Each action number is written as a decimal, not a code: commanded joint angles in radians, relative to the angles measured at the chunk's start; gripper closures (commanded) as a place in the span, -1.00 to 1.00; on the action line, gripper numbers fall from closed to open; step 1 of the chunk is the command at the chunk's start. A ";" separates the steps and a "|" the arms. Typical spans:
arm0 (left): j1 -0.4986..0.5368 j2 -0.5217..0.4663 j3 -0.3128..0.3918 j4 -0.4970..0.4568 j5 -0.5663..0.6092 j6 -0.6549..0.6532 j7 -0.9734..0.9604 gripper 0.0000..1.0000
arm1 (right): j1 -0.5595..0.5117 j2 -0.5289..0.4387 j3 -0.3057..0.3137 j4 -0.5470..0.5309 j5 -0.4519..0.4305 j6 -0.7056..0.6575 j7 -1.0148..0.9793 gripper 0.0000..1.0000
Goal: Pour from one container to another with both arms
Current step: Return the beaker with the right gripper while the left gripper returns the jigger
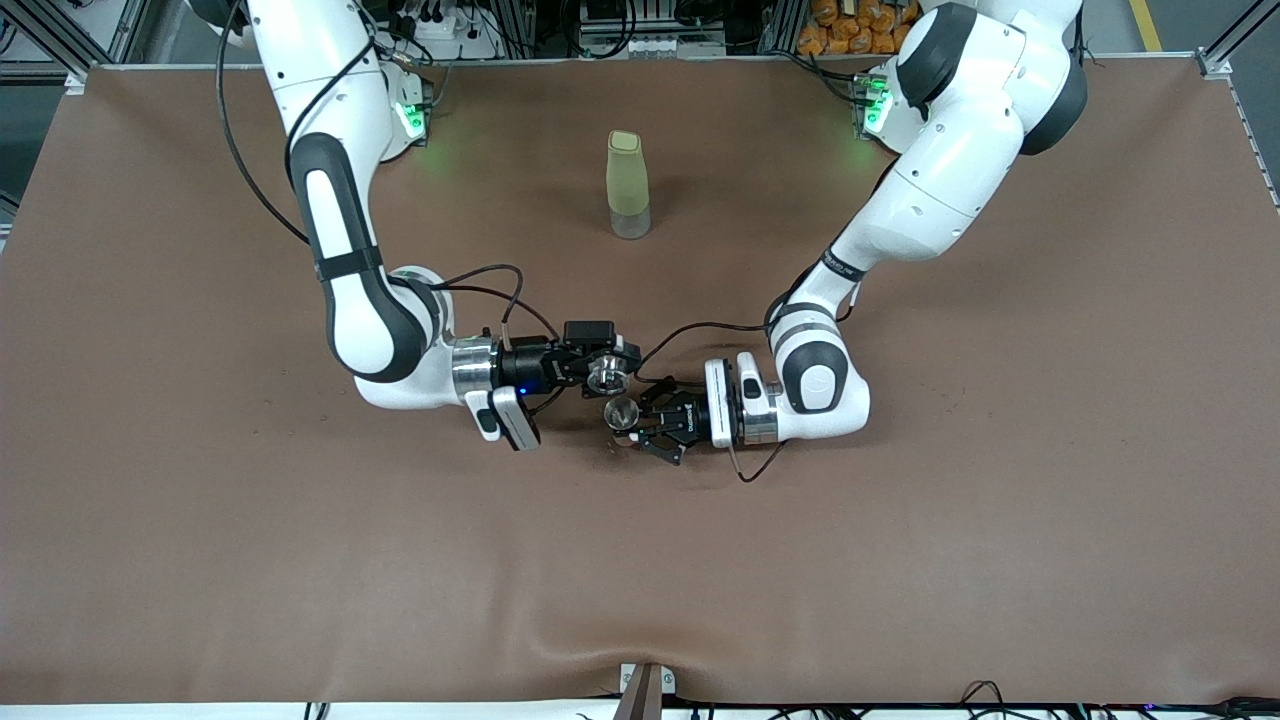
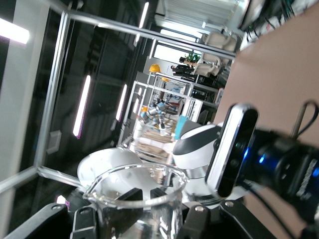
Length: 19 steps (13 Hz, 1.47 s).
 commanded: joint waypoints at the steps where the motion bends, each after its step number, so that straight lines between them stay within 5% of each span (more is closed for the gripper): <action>1: 0.002 0.007 0.007 0.024 -0.031 0.007 0.005 1.00 | -0.034 0.003 0.008 0.018 -0.048 -0.016 -0.236 1.00; 6: 0.084 -0.003 0.007 0.006 -0.002 -0.103 0.027 1.00 | -0.126 0.000 0.006 0.023 -0.133 -0.060 -0.598 1.00; 11: 0.271 0.001 0.009 -0.097 0.159 -0.405 0.027 1.00 | -0.284 0.000 0.006 0.023 -0.352 -0.155 -0.858 1.00; 15: 0.448 -0.005 0.010 -0.143 0.408 -0.539 0.013 1.00 | -0.426 0.000 0.008 0.024 -0.559 -0.187 -1.029 1.00; 19: 0.641 -0.008 0.010 -0.140 0.691 -0.634 -0.051 1.00 | -0.549 0.008 0.006 0.020 -0.631 -0.191 -1.212 1.00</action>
